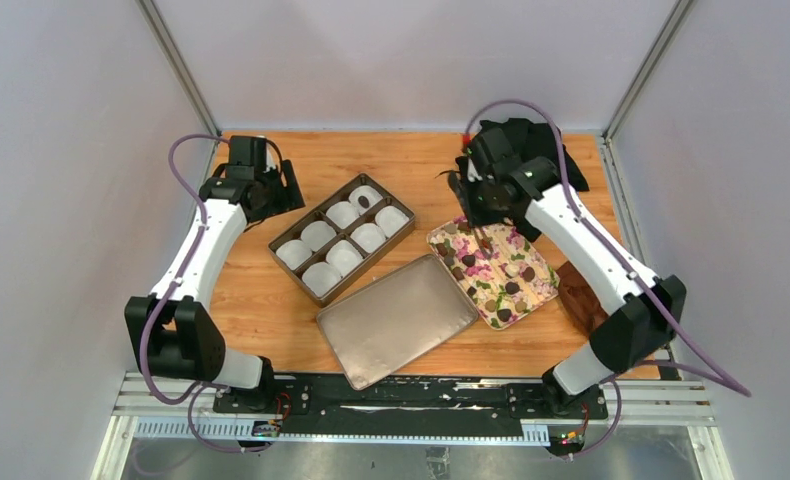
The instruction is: Pack the chocolate
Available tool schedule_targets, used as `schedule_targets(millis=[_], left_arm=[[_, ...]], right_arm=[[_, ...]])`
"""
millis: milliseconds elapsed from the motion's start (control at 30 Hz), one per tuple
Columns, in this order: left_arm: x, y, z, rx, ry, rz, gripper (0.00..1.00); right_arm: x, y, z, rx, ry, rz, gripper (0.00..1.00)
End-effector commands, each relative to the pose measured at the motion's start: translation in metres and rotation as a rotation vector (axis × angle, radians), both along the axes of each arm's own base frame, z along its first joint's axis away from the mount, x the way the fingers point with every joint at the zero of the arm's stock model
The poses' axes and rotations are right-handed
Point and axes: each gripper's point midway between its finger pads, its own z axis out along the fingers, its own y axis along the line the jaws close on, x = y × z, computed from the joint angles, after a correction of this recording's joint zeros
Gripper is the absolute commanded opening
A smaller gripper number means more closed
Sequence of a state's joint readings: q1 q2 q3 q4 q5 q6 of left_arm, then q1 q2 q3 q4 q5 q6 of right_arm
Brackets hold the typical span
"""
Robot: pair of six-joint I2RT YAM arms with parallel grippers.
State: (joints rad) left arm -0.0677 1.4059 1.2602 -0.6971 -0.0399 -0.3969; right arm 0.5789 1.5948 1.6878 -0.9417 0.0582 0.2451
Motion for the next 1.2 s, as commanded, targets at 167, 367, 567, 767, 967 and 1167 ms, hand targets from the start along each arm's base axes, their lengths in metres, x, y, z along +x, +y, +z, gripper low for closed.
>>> schedule_targets(millis=[167,367,567,767,967,1167], left_arm=[[0.017,-0.012,-0.001,-0.056,0.000,-0.044,0.76],[0.019,-0.014,-0.005,-0.062,0.011,-0.055,0.76],[0.016,-0.012,-0.006,-0.051,0.015,-0.051,0.75],[0.011,-0.008,-0.006,-0.027,0.022,-0.045,0.76],[0.010,-0.005,-0.005,-0.020,0.019,-0.035,0.76],[0.011,-0.006,-0.006,-0.026,0.022,-0.032,0.76]], right_arm=[[-0.056,-0.089,-0.077,-0.047,0.259,-0.215,0.26],[-0.043,-0.083,-0.098,-0.074,0.371,-0.130,0.35],[-0.025,-0.074,-0.116,-0.094,0.411,-0.098,0.35],[-0.016,-0.078,-0.127,-0.172,0.433,-0.052,0.38],[-0.011,-0.078,-0.135,-0.245,0.457,-0.007,0.40],[-0.006,-0.081,-0.132,-0.281,0.446,0.000,0.35]])
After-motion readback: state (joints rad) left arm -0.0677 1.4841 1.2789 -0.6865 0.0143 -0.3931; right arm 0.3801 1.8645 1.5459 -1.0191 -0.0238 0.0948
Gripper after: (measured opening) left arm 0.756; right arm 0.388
